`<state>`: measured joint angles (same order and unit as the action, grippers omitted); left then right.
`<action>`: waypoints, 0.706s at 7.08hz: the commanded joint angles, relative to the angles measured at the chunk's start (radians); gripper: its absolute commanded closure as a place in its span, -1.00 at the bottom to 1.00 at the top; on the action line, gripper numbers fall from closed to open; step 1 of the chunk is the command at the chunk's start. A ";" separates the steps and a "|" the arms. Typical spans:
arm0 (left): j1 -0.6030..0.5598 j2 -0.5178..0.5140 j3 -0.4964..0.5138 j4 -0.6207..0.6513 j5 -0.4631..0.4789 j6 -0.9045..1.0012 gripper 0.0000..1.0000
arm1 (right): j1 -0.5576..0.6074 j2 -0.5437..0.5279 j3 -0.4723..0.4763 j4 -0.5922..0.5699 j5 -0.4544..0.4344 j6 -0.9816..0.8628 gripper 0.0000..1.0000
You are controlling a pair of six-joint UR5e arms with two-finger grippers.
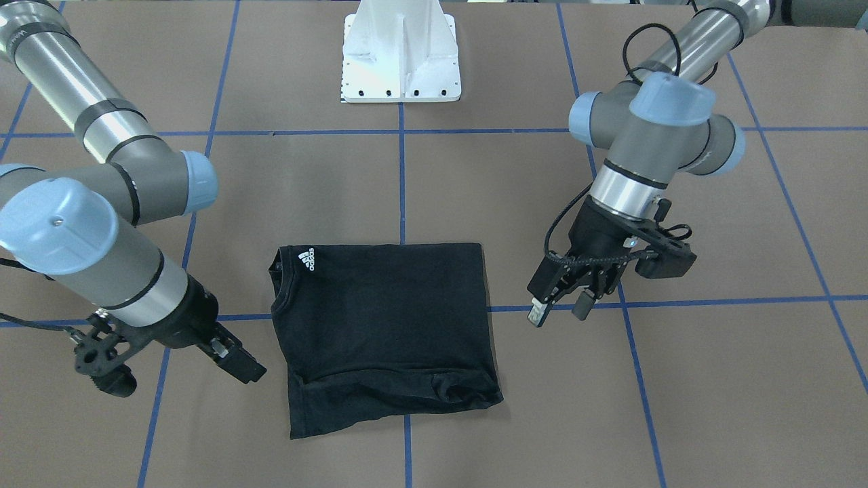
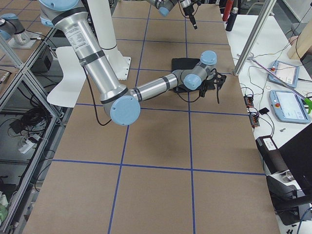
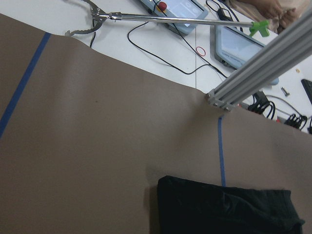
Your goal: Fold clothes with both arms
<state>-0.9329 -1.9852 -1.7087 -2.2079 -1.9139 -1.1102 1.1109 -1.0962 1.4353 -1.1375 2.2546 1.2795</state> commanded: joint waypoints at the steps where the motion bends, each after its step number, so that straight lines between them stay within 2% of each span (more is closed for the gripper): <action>1: -0.148 0.106 -0.046 0.075 -0.162 0.418 -1.00 | 0.181 -0.164 0.027 -0.005 0.113 -0.376 -1.00; 3: -0.307 0.221 -0.034 0.105 -0.267 0.779 -1.00 | 0.286 -0.278 0.016 -0.034 0.126 -0.681 -1.00; 4: -0.413 0.259 -0.016 0.138 -0.359 0.894 -1.00 | 0.338 -0.299 0.017 -0.144 0.123 -0.873 -1.00; 5: -0.496 0.266 0.009 0.245 -0.440 1.044 -1.00 | 0.410 -0.301 0.017 -0.300 0.115 -1.102 -1.00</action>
<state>-1.3205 -1.7465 -1.7247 -2.0545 -2.2553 -0.2426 1.4414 -1.3799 1.4536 -1.2828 2.3755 0.4372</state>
